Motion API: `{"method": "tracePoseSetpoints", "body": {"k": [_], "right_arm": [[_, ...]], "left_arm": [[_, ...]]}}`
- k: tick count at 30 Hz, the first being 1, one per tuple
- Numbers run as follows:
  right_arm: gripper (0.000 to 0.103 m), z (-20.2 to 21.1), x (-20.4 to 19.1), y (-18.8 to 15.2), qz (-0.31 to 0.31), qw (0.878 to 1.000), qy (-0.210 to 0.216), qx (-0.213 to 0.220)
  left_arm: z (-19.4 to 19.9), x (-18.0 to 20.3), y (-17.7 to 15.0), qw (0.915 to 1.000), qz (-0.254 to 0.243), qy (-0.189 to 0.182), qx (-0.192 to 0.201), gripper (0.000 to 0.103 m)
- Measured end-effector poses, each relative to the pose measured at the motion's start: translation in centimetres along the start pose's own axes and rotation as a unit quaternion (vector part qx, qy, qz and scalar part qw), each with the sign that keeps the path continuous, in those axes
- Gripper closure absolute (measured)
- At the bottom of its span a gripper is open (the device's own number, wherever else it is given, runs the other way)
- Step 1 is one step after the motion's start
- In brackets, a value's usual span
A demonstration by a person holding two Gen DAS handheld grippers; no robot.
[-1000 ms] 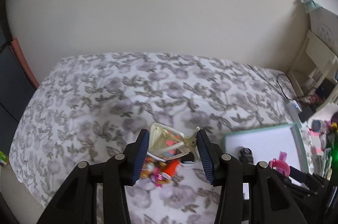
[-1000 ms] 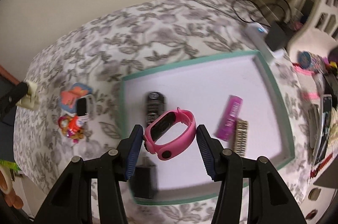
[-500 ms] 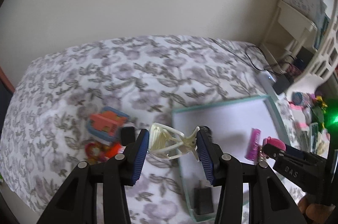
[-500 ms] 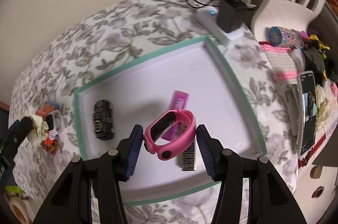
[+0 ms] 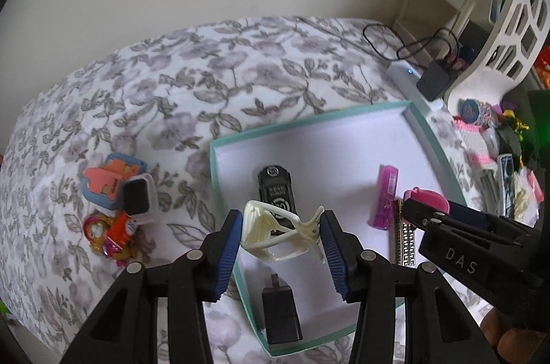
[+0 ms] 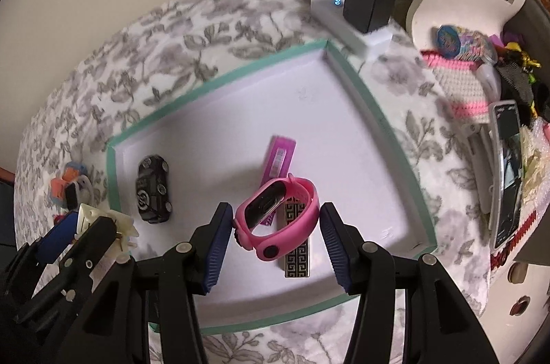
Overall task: Organize rigid objects
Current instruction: 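Carry the adapter into the tray with the left tool while the right tool lowers the band there, then open both tools and move them back toward the remaining toys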
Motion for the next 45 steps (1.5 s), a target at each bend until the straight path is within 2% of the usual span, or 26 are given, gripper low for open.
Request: {"method": "tracePoseSetpoints", "body": {"k": [11,18,28,30,32,36,38,42,45], "right_arm": [[0.048,-1.0,-0.5,-0.5,0.011,1.0,-0.006,-0.015],[0.048,-1.0,-1.0,-0.6,0.02,1.0,-0.005,-0.016],[0.048,-0.1,-1.6,-0.2,0.032,0.999,0.002,-0.003],[0.045,0.1,-1.9,-0.2,0.035,0.999,0.005,0.001],[0.037,0.2,-2.0,-0.1,0.037,0.999,0.008,0.004],[0.034,0.3,-2.2,-0.1,0.039,0.999,0.011,0.009],[0.029,0.3,-2.2,0.0,0.039,0.999,0.011,0.011],[0.027,0.4,-2.2,0.1,0.038,0.999,0.014,0.016],[0.018,0.5,-2.4,0.1,0.043,0.999,0.014,0.023]], "left_arm": [[-2.6,0.2,-1.6,0.9986,0.017,-0.013,-0.048,0.053],[-2.9,-0.3,-1.7,0.9977,0.031,-0.016,-0.058,0.052],[-1.9,-1.3,-1.1,0.9973,0.051,-0.021,-0.049,0.045],[-1.6,-1.6,-0.8,0.9973,0.055,-0.02,-0.045,0.045],[-1.2,-2.0,-0.6,0.9974,0.058,-0.018,-0.038,0.044],[-0.6,-3.2,-0.1,0.997,0.071,-0.009,-0.027,0.042],[-0.5,-4.1,0.0,0.9963,0.082,-0.002,-0.026,0.042],[-0.3,-6.2,0.1,0.9942,0.104,0.015,-0.022,0.041],[-0.2,-7.8,0.1,0.9913,0.129,0.023,-0.017,0.023]]}}
Point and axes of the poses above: each gripper's, at about its wrist camera, not at the fingertips, and z roughly against the way its jaws point, x to its right, y to its top, the point moved 7 cm from there along -z, roughly the way its jaws point, and after that the axes turned 1 degree about z, right-handed, at the moved point
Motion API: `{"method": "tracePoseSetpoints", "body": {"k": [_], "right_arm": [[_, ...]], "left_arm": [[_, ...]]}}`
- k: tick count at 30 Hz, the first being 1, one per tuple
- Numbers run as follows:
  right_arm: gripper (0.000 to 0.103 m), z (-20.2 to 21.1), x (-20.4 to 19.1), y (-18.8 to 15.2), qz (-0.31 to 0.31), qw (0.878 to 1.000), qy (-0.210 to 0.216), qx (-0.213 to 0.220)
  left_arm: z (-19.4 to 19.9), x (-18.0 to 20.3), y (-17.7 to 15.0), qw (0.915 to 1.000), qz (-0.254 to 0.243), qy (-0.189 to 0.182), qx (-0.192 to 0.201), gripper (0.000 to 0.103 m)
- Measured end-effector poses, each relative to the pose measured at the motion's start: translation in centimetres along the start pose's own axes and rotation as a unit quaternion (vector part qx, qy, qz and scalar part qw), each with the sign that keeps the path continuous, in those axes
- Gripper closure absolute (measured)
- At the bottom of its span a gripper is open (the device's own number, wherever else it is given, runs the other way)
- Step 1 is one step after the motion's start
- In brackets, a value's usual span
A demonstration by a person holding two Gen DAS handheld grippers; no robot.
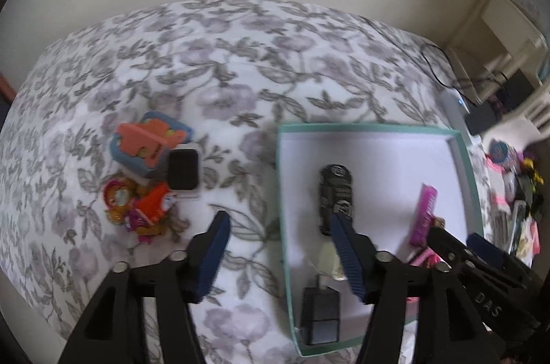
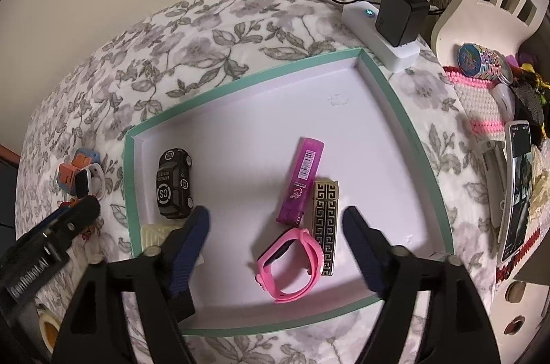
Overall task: Organize rigid objects
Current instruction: 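Open both tools and move them back toward the remaining toys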
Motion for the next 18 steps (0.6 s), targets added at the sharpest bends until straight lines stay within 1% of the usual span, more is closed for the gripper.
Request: {"method": "tracePoseSetpoints", "body": {"k": [1,2,3,5,6,13,18], "right_arm": [[0.014,0.1,-0.1,0.0,0.004,1.0,-0.002,0.003],[0.014,0.1,-0.2,0.1,0.008,1.0,-0.004,0.007],[0.014,0.1,-0.3,0.1,0.01,1.0,-0.004,0.009],[0.014,0.2,-0.5,0.2,0.014,1.0,-0.004,0.013],[0.014,0.2,-0.6,0.2,0.016,1.0,-0.004,0.014],[0.014,0.2,-1.3,0.2,0.024,1.0,-0.002,0.019],[0.014,0.4,-3.1,0.1,0.038,0.999,0.017,0.022]], "left_arm": [[0.0,-0.6,0.2,0.9999,0.009,0.005,0.003,0.017],[0.1,-1.1,0.3,0.9998,0.015,0.01,0.006,0.013],[0.1,-1.6,0.4,0.9996,0.021,0.015,0.008,0.012],[0.1,-2.5,0.6,0.9991,0.032,0.025,0.015,0.002],[0.2,-3.0,0.8,0.9987,0.038,0.029,0.018,0.0],[0.7,-6.7,1.5,0.9956,0.084,0.034,0.026,0.0],[1.4,-10.1,1.8,0.9915,0.114,0.054,0.032,0.0]]}}
Point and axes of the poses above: each gripper's, at about its wrist camera, not at the fingertips, and z roughly against the way its jaws point, x to its right, y to its top, the point moved 7 cm from there along -z, roughly the way its jaws point, and after that the axes turned 1 degree about z, right-handed, at the moved point
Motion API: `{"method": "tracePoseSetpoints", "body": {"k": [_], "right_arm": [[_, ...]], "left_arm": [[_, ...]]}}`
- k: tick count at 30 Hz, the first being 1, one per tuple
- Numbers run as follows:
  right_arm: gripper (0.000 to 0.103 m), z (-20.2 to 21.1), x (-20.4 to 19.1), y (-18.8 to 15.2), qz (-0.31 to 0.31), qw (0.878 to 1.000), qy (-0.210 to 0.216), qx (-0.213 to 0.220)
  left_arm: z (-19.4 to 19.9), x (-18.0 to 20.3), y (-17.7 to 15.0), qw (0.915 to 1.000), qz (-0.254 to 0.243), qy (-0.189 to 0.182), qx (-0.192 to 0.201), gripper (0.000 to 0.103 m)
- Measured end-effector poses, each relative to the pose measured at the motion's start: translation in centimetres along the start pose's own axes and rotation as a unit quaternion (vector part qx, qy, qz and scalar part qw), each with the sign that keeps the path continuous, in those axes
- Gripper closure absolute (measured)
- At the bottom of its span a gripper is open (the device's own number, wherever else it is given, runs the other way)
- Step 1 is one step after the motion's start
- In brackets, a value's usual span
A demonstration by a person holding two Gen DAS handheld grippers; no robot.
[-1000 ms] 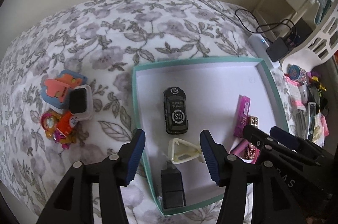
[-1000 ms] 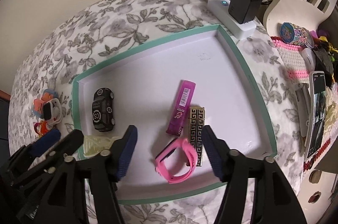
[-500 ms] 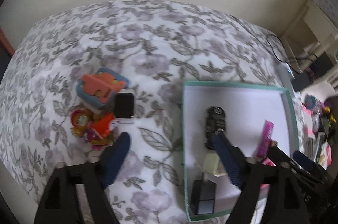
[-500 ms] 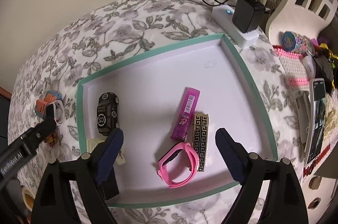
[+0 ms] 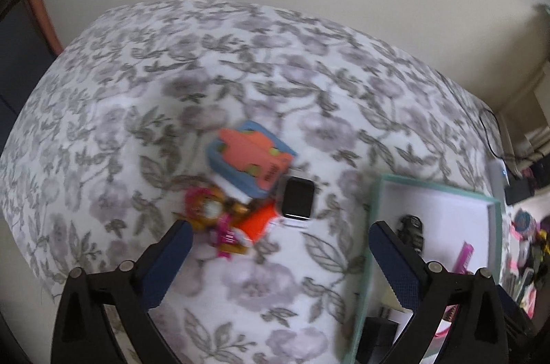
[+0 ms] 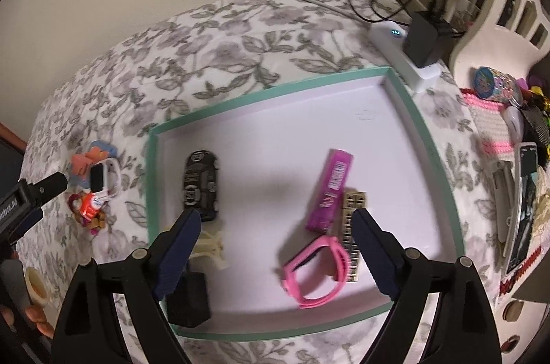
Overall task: Organize rigid objects
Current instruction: 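Open both tools and move them back toward the remaining toys, then grasp the pink cartoon-dog figure with the left tool while the right tool grasps the black smartwatch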
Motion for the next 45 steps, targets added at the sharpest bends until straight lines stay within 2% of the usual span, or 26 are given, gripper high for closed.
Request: {"method": "tracePoseSetpoints", "body": {"k": [9,15,24,28,39,45], "right_arm": [[0.014,-0.4,-4.2,-0.6,0.042,0.999,0.015,-0.004],[0.014,-0.6,-6.7,-0.6,0.061,0.998,0.026,-0.001],[0.014,-1.6,-10.8,-0.9,0.101,0.994,0.041,0.0],[0.014,-2.1,-13.0,-1.1,0.112,0.992,0.06,0.0],[0.014,-3.5,-16.5,-0.5,0.097,0.988,0.117,0.01],[0.014,-4.7,-17.5,0.1,0.092,0.987,0.13,0.001]], "left_arm": [[0.4,-6.2,1.3,0.9978,0.063,0.021,0.007,0.0],[0.5,-8.5,1.7,0.9963,0.08,0.031,0.007,0.0],[-0.8,-9.2,1.7,0.9964,0.077,0.034,-0.012,0.0],[-1.7,-9.5,1.5,0.9961,0.075,0.039,-0.024,0.0],[-4.8,-10.6,0.8,0.9929,0.099,0.028,-0.061,0.0],[-6.3,-10.7,0.6,0.9905,0.111,0.027,-0.077,0.001]]}}
Point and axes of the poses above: each gripper's, at about its wrist camera, not at the fingertips, and z roughly against the way its jaws point, x to its right, y to its top, the point moved 7 cm from there along -z, roughly the way its jaws point, and after that the axes turned 1 degree about z, right-handed, at the moved point
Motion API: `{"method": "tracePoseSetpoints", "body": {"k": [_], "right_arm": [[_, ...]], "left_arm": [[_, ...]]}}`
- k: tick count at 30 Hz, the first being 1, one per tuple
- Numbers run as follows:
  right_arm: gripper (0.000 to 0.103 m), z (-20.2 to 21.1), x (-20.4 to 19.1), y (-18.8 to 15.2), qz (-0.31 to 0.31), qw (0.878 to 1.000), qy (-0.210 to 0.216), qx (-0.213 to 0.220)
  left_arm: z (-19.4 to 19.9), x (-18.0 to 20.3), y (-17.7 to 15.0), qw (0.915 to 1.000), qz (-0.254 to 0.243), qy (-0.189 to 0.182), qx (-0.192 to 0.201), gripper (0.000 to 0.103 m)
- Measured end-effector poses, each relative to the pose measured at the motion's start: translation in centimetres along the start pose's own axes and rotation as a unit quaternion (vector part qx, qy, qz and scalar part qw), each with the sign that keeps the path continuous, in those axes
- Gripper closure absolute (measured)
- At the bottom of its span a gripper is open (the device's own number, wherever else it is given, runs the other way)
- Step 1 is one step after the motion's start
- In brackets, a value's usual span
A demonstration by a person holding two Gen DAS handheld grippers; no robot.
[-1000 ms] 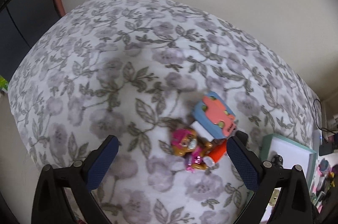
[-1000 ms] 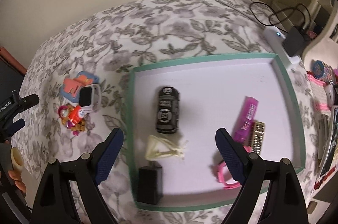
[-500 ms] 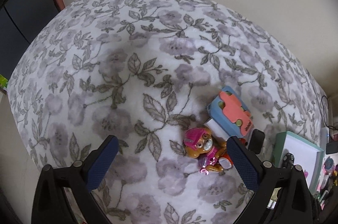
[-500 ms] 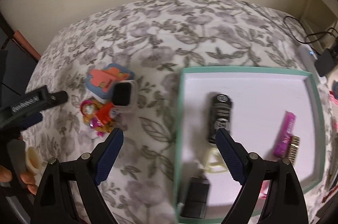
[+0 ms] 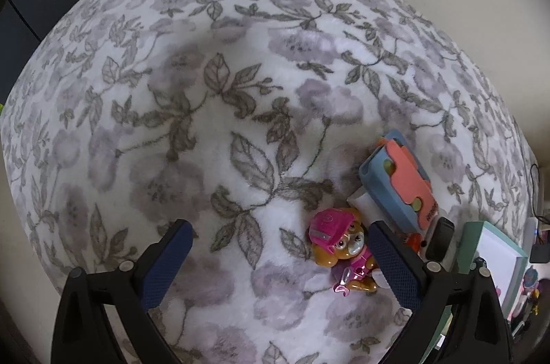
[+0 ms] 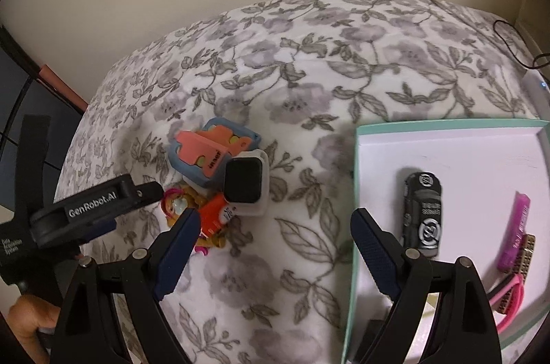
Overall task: Organize rigid objects
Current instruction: 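Grasp the pink cartoon-dog figure with the left tool while the right tool grasps the black smartwatch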
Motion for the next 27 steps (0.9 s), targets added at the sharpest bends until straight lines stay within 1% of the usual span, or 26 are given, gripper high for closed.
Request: {"method": "tracePoseSetpoints", "body": {"k": [3,10,11,13,16,19,22,24,25,26,27], "right_arm": [[0.014,-1.0,-0.5,0.2,0.0,1.0,0.006,-0.007],[0.015,-3.1,-1.2,0.6,0.003,1.0,0.009,-0.019],[0.019,-3.3,-1.2,0.6,0.005,1.0,0.009,-0.02],[0.025,-3.8,-1.4,0.7,0.01,1.0,0.006,-0.024],[0.029,-4.5,-1.7,0.7,0.011,1.0,0.008,-0.027],[0.037,-5.0,-2.1,0.7,0.013,0.999,0.021,-0.029],[0.043,-5.0,-2.6,0.8,0.018,0.999,0.026,-0.027],[0.048,-5.1,-2.9,0.8,0.021,0.999,0.03,-0.027],[0.052,-5.1,-3.0,0.7,0.022,0.999,0.032,-0.027],[0.053,-5.1,-3.1,0.7,0.024,0.999,0.032,-0.026],[0.054,-5.0,-3.1,0.7,0.027,0.999,0.03,-0.025]], "left_arm": [[-0.4,0.2,0.1,0.9999,0.005,-0.01,-0.006,0.004],[-1.5,1.6,-0.3,0.9996,-0.01,-0.017,-0.019,0.014],[-1.7,1.7,-0.3,0.9995,-0.008,-0.02,-0.021,0.017],[-1.9,1.9,-0.4,0.9994,-0.007,-0.022,-0.025,0.019],[-2.4,2.3,-0.4,0.9991,-0.008,-0.029,-0.031,0.022],[-2.6,2.5,-0.5,0.9989,-0.005,-0.032,-0.033,0.029],[-3.0,2.7,-0.7,0.9978,0.009,-0.05,-0.042,0.036],[-2.9,2.5,-1.0,0.9974,0.01,-0.056,-0.045,0.042],[-2.9,2.6,-1.1,0.9969,0.01,-0.062,-0.047,0.049],[-2.7,2.7,-1.2,0.9962,0.011,-0.071,-0.049,0.055],[-2.7,2.8,-1.3,0.9959,0.011,-0.075,-0.049,0.057]]}}
Point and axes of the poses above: each gripper's, at about its wrist camera, not at the fingertips, and z roughly against the way its jaws point, x to its right, y to its top, the point moved 7 cm from there along -z, roughly the way its jaws point, and after that the axes turned 1 degree about z, right-handed, at the moved point
